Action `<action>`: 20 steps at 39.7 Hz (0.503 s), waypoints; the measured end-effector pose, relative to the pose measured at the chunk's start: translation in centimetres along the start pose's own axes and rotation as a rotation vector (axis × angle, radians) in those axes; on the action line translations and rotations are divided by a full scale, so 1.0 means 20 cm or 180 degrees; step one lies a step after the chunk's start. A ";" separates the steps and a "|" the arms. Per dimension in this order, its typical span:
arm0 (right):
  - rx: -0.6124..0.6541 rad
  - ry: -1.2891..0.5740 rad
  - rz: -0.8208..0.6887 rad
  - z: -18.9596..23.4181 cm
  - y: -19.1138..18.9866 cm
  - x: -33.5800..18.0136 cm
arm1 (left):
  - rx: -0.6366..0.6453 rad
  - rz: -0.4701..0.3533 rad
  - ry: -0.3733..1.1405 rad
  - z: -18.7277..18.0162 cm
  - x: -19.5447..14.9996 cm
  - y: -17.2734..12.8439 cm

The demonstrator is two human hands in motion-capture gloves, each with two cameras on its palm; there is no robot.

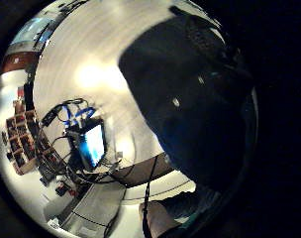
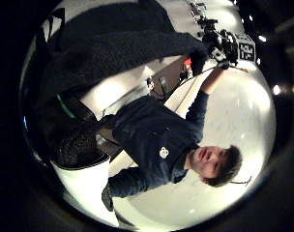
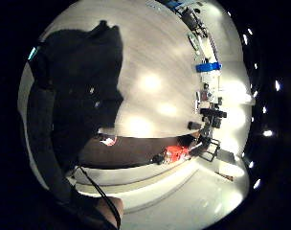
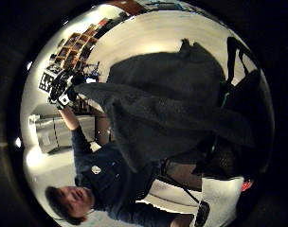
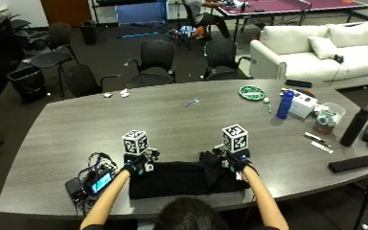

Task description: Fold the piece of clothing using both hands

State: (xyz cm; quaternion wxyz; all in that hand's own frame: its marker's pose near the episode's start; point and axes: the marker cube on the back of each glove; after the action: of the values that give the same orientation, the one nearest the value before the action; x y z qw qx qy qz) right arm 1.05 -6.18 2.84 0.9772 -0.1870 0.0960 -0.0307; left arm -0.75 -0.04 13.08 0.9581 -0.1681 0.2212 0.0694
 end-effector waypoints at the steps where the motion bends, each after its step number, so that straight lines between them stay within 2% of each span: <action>1: -0.0129 -0.0024 0.0073 0.00 -0.06 0.02 | -0.0053 -0.0173 -0.0035 -0.02 -0.01 -0.03; 4: -0.0595 -0.0163 0.0357 0.02 -0.23 0.04 | -0.0433 -0.0737 -0.0039 -0.01 -0.05 -0.14; 7: -0.0881 -0.0352 0.0622 0.07 -0.37 0.02 | -0.0861 -0.1242 0.0053 0.13 -0.14 -0.34; 10: -0.0703 -0.0475 0.0830 0.13 -0.45 0.03 | -0.0817 -0.1558 -0.0044 0.25 -0.20 -0.45; 13: -0.0260 -0.0527 0.1104 0.15 -0.42 0.05 | -0.0280 -0.1617 -0.0142 0.29 -0.21 -0.43; 16: -0.0030 -0.0486 0.1343 0.17 -0.31 0.08 | 0.0255 -0.1502 -0.0065 0.31 -0.18 -0.36; 18: -0.0104 -0.0427 0.1451 0.20 -0.22 0.10 | 0.0430 -0.1357 0.0030 0.35 -0.14 -0.29; 20: -0.0359 -0.0391 0.1513 0.23 -0.13 0.08 | 0.0564 -0.1233 0.0090 0.38 -0.10 -0.21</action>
State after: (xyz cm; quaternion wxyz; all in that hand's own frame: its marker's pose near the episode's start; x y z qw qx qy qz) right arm 3.49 -7.05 7.64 0.9489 -0.2150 0.0792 0.2168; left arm 1.27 -1.32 21.61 0.9614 -0.1236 0.2035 -0.1382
